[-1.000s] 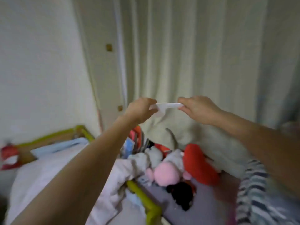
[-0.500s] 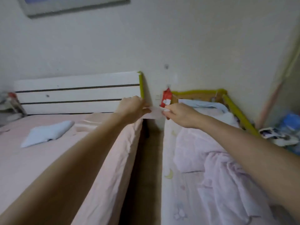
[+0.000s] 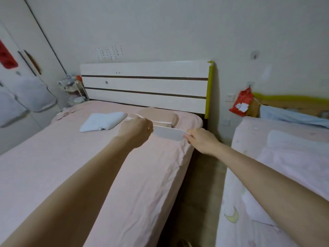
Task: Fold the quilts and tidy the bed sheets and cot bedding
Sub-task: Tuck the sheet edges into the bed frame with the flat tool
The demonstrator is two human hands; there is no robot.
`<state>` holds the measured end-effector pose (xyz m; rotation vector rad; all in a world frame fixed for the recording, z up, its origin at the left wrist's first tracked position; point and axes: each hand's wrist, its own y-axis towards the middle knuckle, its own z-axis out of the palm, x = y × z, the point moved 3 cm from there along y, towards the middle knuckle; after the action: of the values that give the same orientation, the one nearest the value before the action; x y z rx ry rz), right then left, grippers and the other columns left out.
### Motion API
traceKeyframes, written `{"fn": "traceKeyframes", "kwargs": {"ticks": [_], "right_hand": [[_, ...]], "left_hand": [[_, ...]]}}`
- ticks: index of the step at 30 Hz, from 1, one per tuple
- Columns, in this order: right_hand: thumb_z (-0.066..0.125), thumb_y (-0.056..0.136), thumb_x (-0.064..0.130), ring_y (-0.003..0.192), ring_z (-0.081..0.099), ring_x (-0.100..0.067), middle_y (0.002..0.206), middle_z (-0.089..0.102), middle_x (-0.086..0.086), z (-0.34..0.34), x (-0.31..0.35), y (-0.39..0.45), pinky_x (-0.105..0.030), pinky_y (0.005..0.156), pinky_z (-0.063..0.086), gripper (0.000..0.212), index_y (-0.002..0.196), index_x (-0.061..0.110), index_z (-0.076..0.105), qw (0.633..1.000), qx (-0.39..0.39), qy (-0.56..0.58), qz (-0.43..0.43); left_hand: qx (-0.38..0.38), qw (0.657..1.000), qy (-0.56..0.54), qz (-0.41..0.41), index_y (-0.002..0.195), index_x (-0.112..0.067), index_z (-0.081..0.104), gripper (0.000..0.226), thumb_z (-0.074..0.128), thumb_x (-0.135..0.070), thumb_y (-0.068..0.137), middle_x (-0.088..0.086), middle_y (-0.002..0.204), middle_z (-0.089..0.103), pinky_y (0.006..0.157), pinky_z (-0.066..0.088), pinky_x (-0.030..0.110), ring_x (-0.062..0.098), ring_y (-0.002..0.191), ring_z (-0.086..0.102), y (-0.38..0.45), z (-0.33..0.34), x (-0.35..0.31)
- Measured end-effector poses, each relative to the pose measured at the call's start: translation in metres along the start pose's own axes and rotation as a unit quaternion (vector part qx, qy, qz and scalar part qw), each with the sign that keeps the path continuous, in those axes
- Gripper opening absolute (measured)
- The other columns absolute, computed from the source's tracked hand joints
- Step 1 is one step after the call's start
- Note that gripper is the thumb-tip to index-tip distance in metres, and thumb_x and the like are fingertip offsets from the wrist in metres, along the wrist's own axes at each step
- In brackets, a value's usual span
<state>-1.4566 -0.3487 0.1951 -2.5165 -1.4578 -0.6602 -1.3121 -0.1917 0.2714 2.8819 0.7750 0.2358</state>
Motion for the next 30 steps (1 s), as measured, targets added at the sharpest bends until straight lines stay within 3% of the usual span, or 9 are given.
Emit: {"fn": "traceKeyframes", "kwargs": {"ticks": [7,13,15,18,23,25,26,29,30], "right_hand": [[0.038,0.101,0.03,0.069,0.056,-0.025,0.071,0.058,-0.004,0.05,-0.121,0.145,-0.035,0.066,0.044,0.039,0.072,0.013,0.057,0.992,0.048,0.087,0.083],[0.037,0.096,0.012,0.073,0.058,-0.026,0.083,0.065,-0.008,0.051,-0.255,0.268,-0.037,0.069,0.049,0.023,0.083,0.012,0.056,0.977,0.03,0.132,0.166],[0.04,0.092,0.011,0.074,0.058,-0.028,0.077,0.063,-0.008,0.051,-0.294,0.3,-0.041,0.073,0.047,0.021,0.075,0.013,0.052,0.967,0.025,0.15,0.204],[0.042,0.094,0.022,0.067,0.054,-0.033,0.071,0.059,-0.012,0.057,-0.341,0.341,-0.039,0.062,0.042,0.028,0.071,0.01,0.052,0.943,0.037,0.196,0.267],[0.048,0.095,0.031,0.035,0.036,-0.011,0.044,0.048,0.003,0.076,-0.4,0.43,-0.017,0.036,0.028,0.037,0.071,0.006,0.06,0.91,0.107,0.285,0.283],[0.05,0.096,0.031,0.034,0.036,-0.011,0.046,0.049,-0.001,0.087,-0.419,0.474,-0.017,0.035,0.027,0.039,0.07,0.003,0.058,0.895,0.092,0.329,0.288],[0.051,0.096,0.032,0.034,0.036,-0.01,0.046,0.05,-0.001,0.092,-0.428,0.496,-0.019,0.035,0.027,0.039,0.071,0.002,0.058,0.876,0.08,0.362,0.307],[0.048,0.097,0.034,0.032,0.037,-0.009,0.043,0.051,0.004,0.117,-0.456,0.56,-0.02,0.037,0.032,0.042,0.068,0.005,0.057,0.831,0.048,0.419,0.363],[0.047,0.098,0.035,0.033,0.039,-0.009,0.047,0.052,0.002,0.138,-0.475,0.598,-0.02,0.038,0.033,0.042,0.067,0.007,0.057,0.827,0.065,0.42,0.368]], "left_hand": [[0.136,0.99,0.022,-0.025,0.11,-0.017,0.064,0.025,0.044,-0.023,0.097,0.002,0.108,0.066,0.08,0.051,0.034,0.027,0.095,0.062,0.165,0.107,-0.017],[0.203,0.977,-0.058,-0.027,0.118,-0.02,0.061,0.03,0.044,-0.031,0.096,0.001,0.119,0.059,0.087,0.046,0.037,0.027,0.107,0.057,0.319,0.193,-0.064],[0.238,0.969,-0.063,-0.019,0.121,-0.021,0.06,0.031,0.045,-0.034,0.096,0.002,0.124,0.055,0.089,0.045,0.037,0.026,0.111,0.054,0.357,0.219,-0.074],[0.254,0.96,-0.108,-0.038,0.121,-0.016,0.057,0.034,0.051,-0.035,0.094,0.006,0.125,0.055,0.087,0.044,0.037,0.026,0.113,0.052,0.402,0.261,-0.077],[0.191,0.934,-0.273,-0.126,0.146,-0.015,0.033,0.069,0.06,-0.042,0.089,0.011,0.14,0.043,0.1,0.04,0.044,0.031,0.126,0.043,0.521,0.334,-0.085],[0.162,0.885,-0.377,-0.218,0.149,-0.014,0.026,0.08,0.063,-0.048,0.087,0.011,0.142,0.042,0.101,0.041,0.042,0.031,0.127,0.044,0.57,0.365,-0.089],[0.146,0.825,-0.457,-0.299,0.149,-0.013,0.024,0.086,0.065,-0.051,0.084,0.011,0.142,0.043,0.102,0.042,0.042,0.031,0.127,0.045,0.591,0.383,-0.09],[0.131,0.505,-0.698,-0.491,0.146,-0.015,0.03,0.089,0.073,-0.051,0.078,0.008,0.137,0.049,0.095,0.05,0.045,0.029,0.118,0.054,0.639,0.435,-0.106],[0.139,0.43,-0.735,-0.506,0.143,-0.018,0.036,0.08,0.072,-0.05,0.079,0.007,0.133,0.053,0.092,0.053,0.043,0.027,0.114,0.057,0.67,0.467,-0.112]]}}
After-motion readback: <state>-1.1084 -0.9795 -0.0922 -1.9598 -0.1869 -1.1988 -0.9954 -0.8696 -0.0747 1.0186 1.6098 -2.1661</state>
